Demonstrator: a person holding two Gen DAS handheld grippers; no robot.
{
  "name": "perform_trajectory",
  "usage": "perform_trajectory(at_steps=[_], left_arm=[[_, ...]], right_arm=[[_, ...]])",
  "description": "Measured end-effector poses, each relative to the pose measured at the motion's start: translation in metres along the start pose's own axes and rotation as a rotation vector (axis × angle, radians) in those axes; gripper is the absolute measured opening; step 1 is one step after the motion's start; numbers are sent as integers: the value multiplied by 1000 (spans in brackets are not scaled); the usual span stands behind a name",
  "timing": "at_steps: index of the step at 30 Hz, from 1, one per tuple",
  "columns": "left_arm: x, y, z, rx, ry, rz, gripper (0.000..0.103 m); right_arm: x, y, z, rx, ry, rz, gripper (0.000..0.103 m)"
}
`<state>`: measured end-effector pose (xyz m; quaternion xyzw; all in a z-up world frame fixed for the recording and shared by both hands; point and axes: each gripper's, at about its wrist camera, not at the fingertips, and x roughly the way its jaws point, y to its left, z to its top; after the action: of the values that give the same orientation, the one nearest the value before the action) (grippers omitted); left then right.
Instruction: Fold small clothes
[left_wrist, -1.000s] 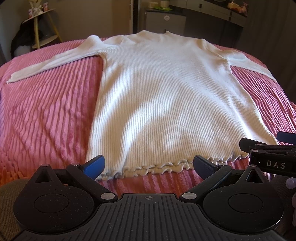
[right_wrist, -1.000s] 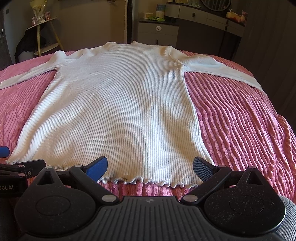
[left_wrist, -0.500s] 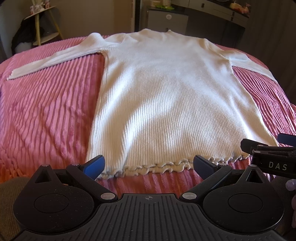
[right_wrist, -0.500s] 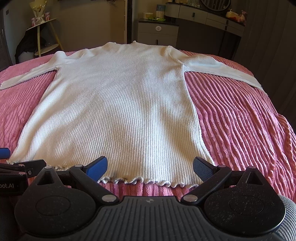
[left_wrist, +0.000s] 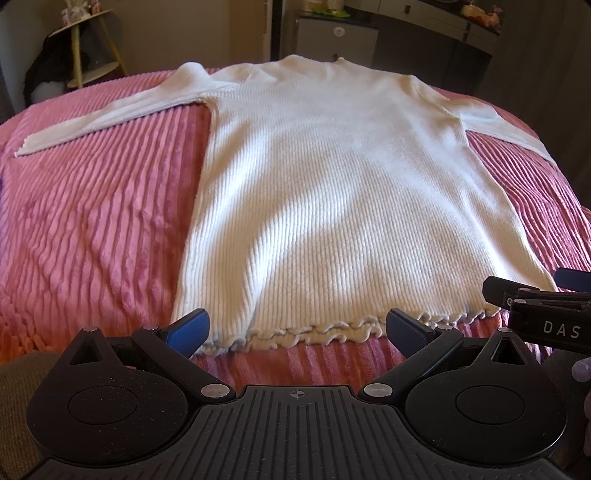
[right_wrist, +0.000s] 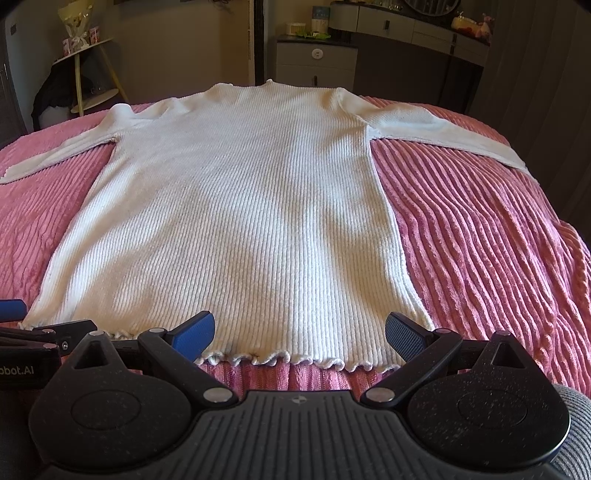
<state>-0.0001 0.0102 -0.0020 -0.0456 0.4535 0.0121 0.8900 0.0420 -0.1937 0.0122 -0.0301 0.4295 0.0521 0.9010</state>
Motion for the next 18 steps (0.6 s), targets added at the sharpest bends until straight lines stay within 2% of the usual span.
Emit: perform_trajectory(at_steps=[18], left_arm=[[6, 1, 2, 6, 10, 1, 103]], right_arm=[[4, -3, 4, 28, 40, 38, 99]])
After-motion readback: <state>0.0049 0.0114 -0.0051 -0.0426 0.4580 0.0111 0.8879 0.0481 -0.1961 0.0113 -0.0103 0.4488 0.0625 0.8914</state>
